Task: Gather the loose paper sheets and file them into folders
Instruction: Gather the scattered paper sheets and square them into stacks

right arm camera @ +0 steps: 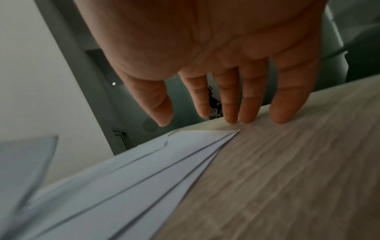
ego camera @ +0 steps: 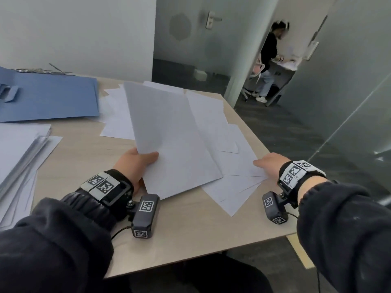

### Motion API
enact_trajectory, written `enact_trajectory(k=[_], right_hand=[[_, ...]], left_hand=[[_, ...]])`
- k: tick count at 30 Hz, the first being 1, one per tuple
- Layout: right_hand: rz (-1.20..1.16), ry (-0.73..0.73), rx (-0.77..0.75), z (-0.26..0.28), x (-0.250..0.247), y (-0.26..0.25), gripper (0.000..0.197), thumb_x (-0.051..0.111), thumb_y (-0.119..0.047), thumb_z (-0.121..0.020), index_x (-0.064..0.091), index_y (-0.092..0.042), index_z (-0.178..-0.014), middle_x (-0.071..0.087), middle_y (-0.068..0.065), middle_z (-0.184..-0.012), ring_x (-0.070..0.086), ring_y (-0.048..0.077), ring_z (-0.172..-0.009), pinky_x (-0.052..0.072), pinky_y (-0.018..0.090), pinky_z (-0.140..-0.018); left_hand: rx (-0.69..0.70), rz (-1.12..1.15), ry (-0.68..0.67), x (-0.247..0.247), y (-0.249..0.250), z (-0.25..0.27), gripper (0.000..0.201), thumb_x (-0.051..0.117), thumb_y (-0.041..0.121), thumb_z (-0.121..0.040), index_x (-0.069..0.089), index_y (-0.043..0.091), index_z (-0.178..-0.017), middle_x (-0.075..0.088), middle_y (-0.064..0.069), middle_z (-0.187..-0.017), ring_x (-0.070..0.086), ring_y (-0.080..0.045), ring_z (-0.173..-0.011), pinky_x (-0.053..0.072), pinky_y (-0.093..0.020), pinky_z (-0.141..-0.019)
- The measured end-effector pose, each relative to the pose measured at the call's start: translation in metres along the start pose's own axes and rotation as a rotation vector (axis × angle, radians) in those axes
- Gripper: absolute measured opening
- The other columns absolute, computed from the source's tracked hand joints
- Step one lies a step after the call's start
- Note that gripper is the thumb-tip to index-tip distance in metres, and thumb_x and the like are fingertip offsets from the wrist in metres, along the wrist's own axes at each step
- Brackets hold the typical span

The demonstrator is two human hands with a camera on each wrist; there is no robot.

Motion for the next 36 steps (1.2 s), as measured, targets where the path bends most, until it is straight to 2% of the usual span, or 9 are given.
enact_trajectory(k=[5,11,16,21,25,27,31,34,36], right_hand=[[0.193,-0.036,0.019,-0.013,0.01,-0.011,0.091,0.071,-0.07,-0.075,0.052,-0.005,-0.137,0.059,0.012,-0.136,0.058,0.032,-0.115,0.044,0.034,-0.09],[0.241,-0.049,0.062,-0.004,0.012,-0.022,0.062,0.079,-0.061,-0.072,0.058,-0.01,-0.101,0.063,0.003,-0.087,0.064,0.027,-0.09,0.05,0.032,-0.081],[0.156,-0.076,0.081,0.006,0.016,-0.021,0.056,0.08,-0.05,-0.079,0.054,-0.011,-0.109,0.062,0.008,-0.108,0.061,0.027,-0.099,0.05,0.035,-0.091],[-0.002,-0.092,0.111,0.011,0.019,-0.013,0.049,0.084,-0.038,-0.078,0.063,-0.004,-0.107,0.071,0.015,-0.102,0.069,0.034,-0.094,0.057,0.042,-0.089],[-0.22,-0.102,0.19,0.014,0.015,0.003,0.03,0.078,-0.021,-0.086,0.062,0.002,-0.096,0.068,0.017,-0.067,0.061,0.027,-0.048,0.049,0.031,-0.049],[-0.32,-0.091,0.255,0.015,0.015,0.016,0.022,0.071,-0.012,-0.091,0.059,0.003,-0.103,0.064,0.018,-0.069,0.055,0.024,-0.038,0.042,0.025,-0.04],[-0.187,-0.087,0.238,0.015,0.014,0.027,0.032,0.064,-0.016,-0.097,0.057,0.003,-0.121,0.066,0.016,-0.092,0.066,0.029,-0.066,0.057,0.037,-0.061],[0.215,0.011,0.2,0.025,-0.01,0.033,0.04,0.044,-0.028,-0.107,0.053,-0.004,-0.137,0.065,0.011,-0.119,0.063,0.027,-0.107,0.05,0.032,-0.092],[0.521,0.046,0.121,0.032,-0.024,0.037,0.036,0.048,-0.03,-0.104,0.061,-0.012,-0.132,0.065,0.007,-0.126,0.062,0.025,-0.115,0.049,0.031,-0.099]], left_hand=[[0.01,-0.039,-0.044,0.002,0.001,-0.001,0.019,0.06,-0.003,-0.092,0.067,0.007,-0.105,0.074,-0.016,-0.099,0.07,-0.035,-0.09,0.056,-0.048,-0.085],[0.017,-0.051,-0.065,0.002,0.001,0.0,0.017,0.061,-0.002,-0.092,0.068,0.01,-0.102,0.075,-0.015,-0.097,0.071,-0.037,-0.094,0.055,-0.052,-0.09],[0.014,-0.032,-0.076,-0.001,0.002,0.001,0.017,0.062,-0.001,-0.091,0.068,0.011,-0.101,0.076,-0.012,-0.092,0.072,-0.037,-0.091,0.055,-0.054,-0.09],[0.013,-0.029,-0.093,0.001,0.003,0.004,0.017,0.062,-0.001,-0.091,0.068,0.011,-0.101,0.077,-0.011,-0.091,0.072,-0.036,-0.089,0.055,-0.054,-0.091],[0.017,-0.05,-0.102,0.001,0.006,0.005,0.028,0.073,0.009,-0.075,0.07,0.012,-0.103,0.076,-0.014,-0.1,0.071,-0.039,-0.097,0.052,-0.058,-0.094],[0.024,-0.064,-0.104,0.0,0.007,0.005,0.031,0.072,0.013,-0.072,0.071,0.014,-0.102,0.076,-0.014,-0.102,0.07,-0.039,-0.098,0.052,-0.058,-0.095],[0.031,-0.11,-0.085,-0.004,0.007,0.002,0.022,0.07,0.009,-0.08,0.07,0.016,-0.101,0.075,-0.014,-0.102,0.07,-0.038,-0.098,0.052,-0.057,-0.095],[0.039,-0.14,-0.064,-0.006,0.008,0.002,0.027,0.07,0.014,-0.072,0.069,0.017,-0.098,0.075,-0.013,-0.101,0.071,-0.038,-0.096,0.052,-0.057,-0.095],[0.045,-0.145,-0.054,-0.006,0.009,0.001,0.025,0.07,0.013,-0.073,0.069,0.017,-0.098,0.075,-0.013,-0.101,0.071,-0.037,-0.096,0.052,-0.056,-0.095]])
Point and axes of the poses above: each hand's wrist, its own z-axis away from the middle knuckle, its own x-axis out of the palm, y = z × x, the point moved 7 cm from there along -z, towards the middle knuckle
